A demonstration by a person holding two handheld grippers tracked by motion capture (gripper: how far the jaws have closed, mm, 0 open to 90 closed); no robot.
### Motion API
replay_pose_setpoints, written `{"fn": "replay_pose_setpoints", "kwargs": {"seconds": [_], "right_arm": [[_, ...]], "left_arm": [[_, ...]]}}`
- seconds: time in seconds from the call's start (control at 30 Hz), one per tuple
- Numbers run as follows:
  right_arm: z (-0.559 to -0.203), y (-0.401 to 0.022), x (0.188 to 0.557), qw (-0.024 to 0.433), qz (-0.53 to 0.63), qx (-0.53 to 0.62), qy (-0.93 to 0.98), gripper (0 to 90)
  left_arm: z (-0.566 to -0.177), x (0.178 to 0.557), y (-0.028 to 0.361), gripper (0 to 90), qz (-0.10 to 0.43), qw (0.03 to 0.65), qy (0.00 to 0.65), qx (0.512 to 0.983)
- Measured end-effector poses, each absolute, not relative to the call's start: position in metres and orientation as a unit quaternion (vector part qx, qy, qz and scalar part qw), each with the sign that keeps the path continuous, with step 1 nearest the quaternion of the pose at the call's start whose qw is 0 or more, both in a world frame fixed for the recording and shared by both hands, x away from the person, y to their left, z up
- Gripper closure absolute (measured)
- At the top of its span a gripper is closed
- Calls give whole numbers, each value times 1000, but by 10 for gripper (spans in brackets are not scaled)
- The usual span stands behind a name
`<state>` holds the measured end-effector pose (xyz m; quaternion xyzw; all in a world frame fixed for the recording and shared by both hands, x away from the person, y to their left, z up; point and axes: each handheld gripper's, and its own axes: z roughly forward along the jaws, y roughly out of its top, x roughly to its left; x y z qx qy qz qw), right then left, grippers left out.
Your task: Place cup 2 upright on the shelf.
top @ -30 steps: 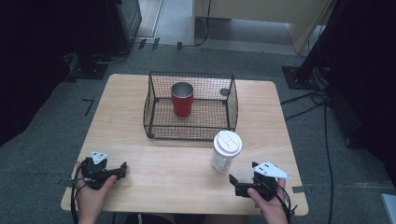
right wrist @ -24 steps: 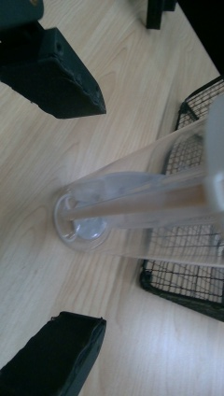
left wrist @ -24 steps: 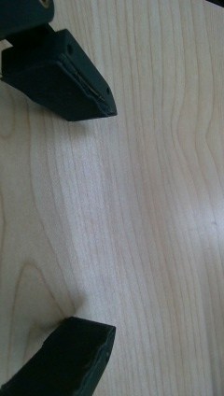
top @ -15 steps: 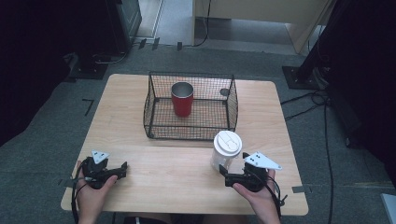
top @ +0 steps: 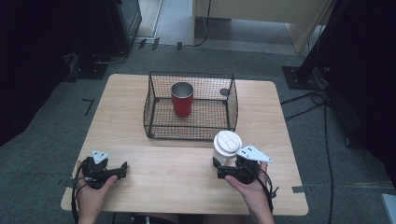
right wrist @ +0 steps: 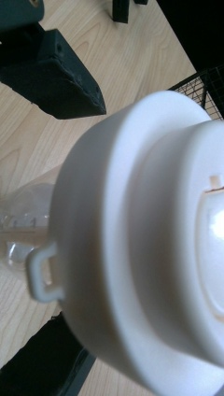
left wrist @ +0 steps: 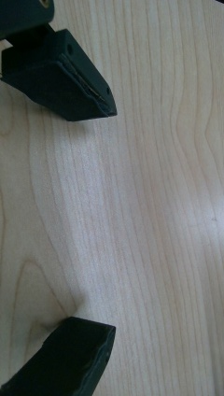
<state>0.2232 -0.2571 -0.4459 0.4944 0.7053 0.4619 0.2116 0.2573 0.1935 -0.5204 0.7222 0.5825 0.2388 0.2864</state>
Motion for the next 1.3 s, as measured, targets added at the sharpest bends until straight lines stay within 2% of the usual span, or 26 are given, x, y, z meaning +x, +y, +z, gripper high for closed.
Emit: {"fn": "replay_pose_setpoints", "kwargs": {"seconds": [0.13,0.23,0.43,1.3], "right_arm": [[-446,-254,228,214,460,494,706,15],[-446,-253,231,226,458,510,693,92],[-450,-249,237,238,446,513,694,133],[-458,-241,235,272,452,514,676,164]], "left_arm": [[-520,257,193,5,237,287,580,725],[-520,257,193,5,237,287,580,725],[-520,258,193,5,237,287,579,725],[-520,257,192,5,236,289,576,727]]}}
